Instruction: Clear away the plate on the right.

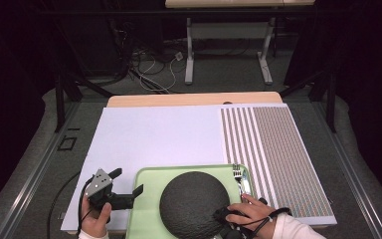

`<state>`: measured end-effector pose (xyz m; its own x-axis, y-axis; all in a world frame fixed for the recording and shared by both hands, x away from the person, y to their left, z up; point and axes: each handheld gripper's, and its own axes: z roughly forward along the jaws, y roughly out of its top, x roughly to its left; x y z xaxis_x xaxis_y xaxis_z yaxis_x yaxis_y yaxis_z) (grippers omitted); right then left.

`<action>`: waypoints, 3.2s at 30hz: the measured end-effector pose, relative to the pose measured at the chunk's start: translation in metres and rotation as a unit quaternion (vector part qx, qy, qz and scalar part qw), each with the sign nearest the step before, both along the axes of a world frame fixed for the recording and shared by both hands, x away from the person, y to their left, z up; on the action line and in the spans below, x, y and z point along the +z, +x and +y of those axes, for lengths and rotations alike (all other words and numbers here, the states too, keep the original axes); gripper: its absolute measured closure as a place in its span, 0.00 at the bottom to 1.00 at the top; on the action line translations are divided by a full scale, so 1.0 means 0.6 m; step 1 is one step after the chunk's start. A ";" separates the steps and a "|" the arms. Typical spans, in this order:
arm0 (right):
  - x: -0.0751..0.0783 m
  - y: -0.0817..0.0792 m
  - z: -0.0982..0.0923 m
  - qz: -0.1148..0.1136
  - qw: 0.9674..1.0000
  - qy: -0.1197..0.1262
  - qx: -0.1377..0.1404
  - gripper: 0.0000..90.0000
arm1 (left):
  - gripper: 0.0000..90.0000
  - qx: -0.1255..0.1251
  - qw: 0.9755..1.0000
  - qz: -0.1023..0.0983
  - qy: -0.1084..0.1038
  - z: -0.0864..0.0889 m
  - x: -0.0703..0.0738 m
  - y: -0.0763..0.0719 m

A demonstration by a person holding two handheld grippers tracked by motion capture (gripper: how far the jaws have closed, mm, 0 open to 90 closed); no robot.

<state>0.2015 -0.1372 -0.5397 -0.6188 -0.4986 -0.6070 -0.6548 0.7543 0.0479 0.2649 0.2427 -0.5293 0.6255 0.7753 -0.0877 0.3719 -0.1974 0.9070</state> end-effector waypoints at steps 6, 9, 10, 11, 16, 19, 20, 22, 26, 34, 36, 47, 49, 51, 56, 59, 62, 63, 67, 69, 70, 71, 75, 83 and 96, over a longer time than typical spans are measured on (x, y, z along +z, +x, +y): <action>0.001 0.002 0.001 -0.007 1.000 0.012 -0.020 0.51 | 0.01 0.000 1.000 0.000 0.001 0.000 0.000 0.000; 0.001 0.002 0.000 -0.003 0.999 0.015 -0.030 0.51 | 0.01 0.000 1.000 0.000 0.001 0.000 0.000 0.000; 0.003 0.002 -0.001 -0.004 0.999 0.011 -0.035 0.51 | 0.01 0.000 1.000 0.000 0.001 0.000 0.000 0.000; 0.004 0.002 -0.002 -0.002 0.999 0.016 -0.034 0.51 | 0.01 0.000 1.000 0.000 0.001 0.000 0.000 0.000; 0.017 0.002 -0.011 0.018 0.997 0.023 -0.071 0.51 | 0.01 0.000 1.000 0.000 0.000 0.000 0.000 0.000; 0.027 0.003 -0.019 0.027 0.994 0.028 -0.100 0.49 | 0.01 0.000 1.000 0.000 0.001 0.000 0.000 0.000; 0.030 0.003 -0.022 0.027 0.993 0.030 -0.108 0.48 | 0.01 0.001 1.000 0.001 0.002 0.000 0.000 0.000; 0.036 0.004 -0.027 0.024 0.993 0.030 -0.109 0.44 | 0.01 0.000 1.000 0.000 0.002 0.000 0.000 0.000; 0.043 0.002 -0.037 0.017 0.989 0.050 -0.135 0.37 | 0.01 0.000 1.000 0.001 0.002 0.000 -0.001 0.000; 0.052 0.006 -0.043 0.019 0.985 0.053 -0.165 0.18 | 0.01 0.001 1.000 0.001 0.002 0.000 -0.001 0.000; 0.055 0.006 -0.043 0.021 0.984 0.055 -0.166 0.16 | 0.01 0.001 1.000 0.001 0.001 0.000 -0.001 0.000; 0.067 0.011 -0.041 0.008 0.981 0.075 -0.178 0.00 | 0.01 0.001 1.000 0.001 0.000 0.000 -0.001 0.000; 0.068 0.012 -0.041 0.010 0.981 0.077 -0.179 0.00 | 0.01 0.001 1.000 0.001 0.000 0.000 -0.001 0.000; 0.069 0.013 -0.043 0.006 0.980 0.078 -0.185 0.00 | 0.01 0.001 1.000 0.001 0.000 0.000 -0.001 0.001; 0.071 0.017 -0.047 0.004 0.977 0.086 -0.196 0.00 | 0.01 0.001 1.000 0.001 0.000 0.000 -0.001 0.001; 0.075 0.023 -0.050 0.002 0.974 0.098 -0.202 0.00 | 0.01 0.001 1.000 0.001 -0.001 0.000 -0.001 0.000; 0.080 0.029 -0.055 0.002 0.970 0.119 -0.212 0.00 | 0.01 0.001 1.000 0.000 -0.001 0.000 -0.001 0.000; 0.084 0.032 -0.056 -0.001 0.970 0.120 -0.210 0.00 | 0.01 0.001 1.000 0.001 -0.001 0.000 -0.001 0.000; 0.088 0.040 -0.062 -0.001 0.963 0.137 -0.233 0.00 | 0.01 0.001 1.000 0.001 -0.001 0.000 -0.001 0.000; 0.091 0.045 -0.065 0.000 0.958 0.144 -0.246 0.00 | 0.01 0.001 1.000 0.001 -0.001 0.000 -0.001 0.000; 0.092 0.047 -0.066 0.000 0.955 0.151 -0.255 0.00 | 0.01 0.001 1.000 0.001 -0.002 0.001 -0.001 0.000; 0.094 0.049 -0.068 0.000 0.951 0.156 -0.266 0.00 | 0.01 0.001 1.000 0.001 -0.002 0.001 0.000 0.000; 0.098 0.056 -0.077 0.014 0.931 0.200 -0.304 0.00 | 0.01 0.001 1.000 0.000 -0.002 0.000 0.000 0.000; 0.095 0.079 -0.106 0.051 0.884 0.275 -0.375 0.00 | 0.01 0.000 1.000 -0.001 -0.005 0.001 0.000 0.000; 0.101 0.099 -0.177 0.112 0.773 0.420 -0.462 0.00 | 0.01 0.003 1.000 -0.002 -0.007 0.002 0.001 -0.001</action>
<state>0.2607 -0.2434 -0.4791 -0.6116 0.7313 -0.3019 0.2409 0.5356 0.8094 0.2643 0.2438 -0.5289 0.6212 0.7778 -0.0956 0.3693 -0.1830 0.9111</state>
